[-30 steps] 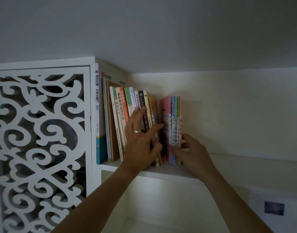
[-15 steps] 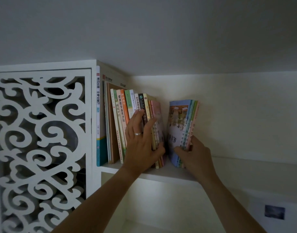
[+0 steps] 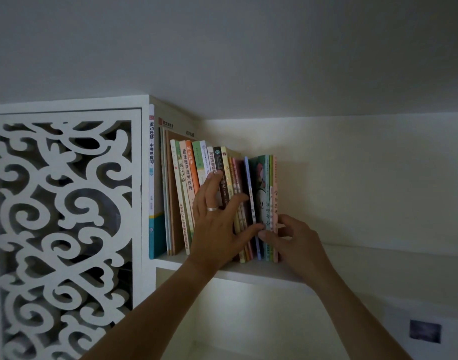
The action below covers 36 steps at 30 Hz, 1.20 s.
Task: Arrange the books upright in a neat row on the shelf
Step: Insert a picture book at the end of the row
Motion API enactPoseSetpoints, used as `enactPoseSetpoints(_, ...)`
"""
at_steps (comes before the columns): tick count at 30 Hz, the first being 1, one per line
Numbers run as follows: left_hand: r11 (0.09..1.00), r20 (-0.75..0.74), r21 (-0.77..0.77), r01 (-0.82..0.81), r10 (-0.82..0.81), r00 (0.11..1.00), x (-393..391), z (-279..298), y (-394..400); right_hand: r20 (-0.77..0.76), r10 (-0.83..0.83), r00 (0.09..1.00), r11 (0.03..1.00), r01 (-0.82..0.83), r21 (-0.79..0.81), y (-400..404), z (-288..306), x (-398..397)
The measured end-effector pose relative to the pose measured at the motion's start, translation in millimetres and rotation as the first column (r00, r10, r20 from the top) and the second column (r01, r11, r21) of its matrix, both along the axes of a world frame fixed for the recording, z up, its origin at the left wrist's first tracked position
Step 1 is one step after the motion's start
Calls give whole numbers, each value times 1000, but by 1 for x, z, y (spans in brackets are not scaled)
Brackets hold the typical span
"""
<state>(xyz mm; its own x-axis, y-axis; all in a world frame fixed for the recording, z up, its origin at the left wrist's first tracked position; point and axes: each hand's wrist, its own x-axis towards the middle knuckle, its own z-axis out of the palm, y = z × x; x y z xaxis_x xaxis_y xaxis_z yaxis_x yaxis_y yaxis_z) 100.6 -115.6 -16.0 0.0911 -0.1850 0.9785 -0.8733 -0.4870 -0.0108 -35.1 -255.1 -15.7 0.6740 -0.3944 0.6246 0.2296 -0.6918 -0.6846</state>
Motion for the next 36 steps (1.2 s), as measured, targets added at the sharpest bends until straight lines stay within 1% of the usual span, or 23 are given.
enactPoseSetpoints(3,1000,11,-13,15,-15,1000,1,-1,0,5,-57,998,998,57,27,-1,-2,4)
enactPoseSetpoints(6,999,22,-19,37,-37,999,-2,0,2,69,-141,988,990,139,26,-3,-5,6)
enactPoseSetpoints(8,998,30,-19,61,-60,998,-4,1,3,94,-165,982,986,164,22,-4,-6,6)
enactPoseSetpoints(11,1000,57,-17,21,-20,998,-7,0,3,89,-209,974,977,212,-27,-5,-7,8)
enactPoseSetpoints(13,999,132,45,-16,10,991,-12,0,2,86,-248,965,963,255,-85,-4,-7,9)
enactPoseSetpoints(14,991,197,127,-48,22,980,-16,2,1,86,-270,959,954,279,-112,-3,-7,9)
enactPoseSetpoints(15,969,267,225,-100,37,963,-20,4,-1,85,-293,952,944,302,-135,-2,-6,9)
enactPoseSetpoints(17,885,376,399,-242,83,923,-29,14,-2,84,-330,940,927,340,-157,-2,-7,9)
enactPoseSetpoints(19,737,446,527,-422,183,876,-37,25,-3,93,-362,928,917,372,-145,-1,-7,8)
enactPoseSetpoints(20,652,475,563,-508,247,844,-41,30,-4,102,-388,916,905,400,-144,-1,-7,8)
enactPoseSetpoints(21,588,498,582,-561,288,818,-45,34,-4,114,-417,902,891,430,-143,0,-7,7)
enactPoseSetpoints(22,557,514,593,-582,294,806,-50,39,-2,129,-441,888,879,456,-136,0,-7,6)
enactPoseSetpoints(24,583,560,577,-571,226,797,-57,46,1,143,-463,875,874,477,-88,0,-7,1)
enactPoseSetpoints(26,662,581,549,-510,135,802,-59,54,3,131,-467,875,882,472,-10,-4,-6,-4)
enactPoseSetpoints(27,698,578,549,-460,80,812,-59,58,3,110,-461,881,887,462,12,-8,-4,-6)
enactPoseSetpoints(29,763,619,509,-399,-2,785,-61,67,2,34,-438,898,899,437,28,-18,6,-16)
enactPoseSetpoints(30,803,651,466,-371,-28,759,-62,72,2,-1,-406,914,912,405,69,-23,14,-24)
enactPoseSetpoints(31,847,671,418,-328,-44,740,-64,78,2,-32,-338,941,926,338,165,-30,23,-34)
enactPoseSetpoints(32,893,673,363,-268,-51,738,-66,85,2,-62,-235,970,928,242,285,-37,33,-45)
enactPoseSetpoints(33,935,661,296,-194,-54,748,-70,92,2,-78,-127,989,905,148,399,-44,40,-55)
enactPoseSetpoints(34,968,644,221,-118,-54,763,-76,99,2,-95,-66,993,889,102,447,-49,45,-62)
enactPoseSetpoints(35,990,621,138,-42,-54,782,-84,105,1,-120,-70,990,897,115,428,-52,46,-65)
enactPoseSetpoints(36,998,582,50,29,-52,811,-92,110,-2,-136,-122,983,917,164,363,-53,45,-66)
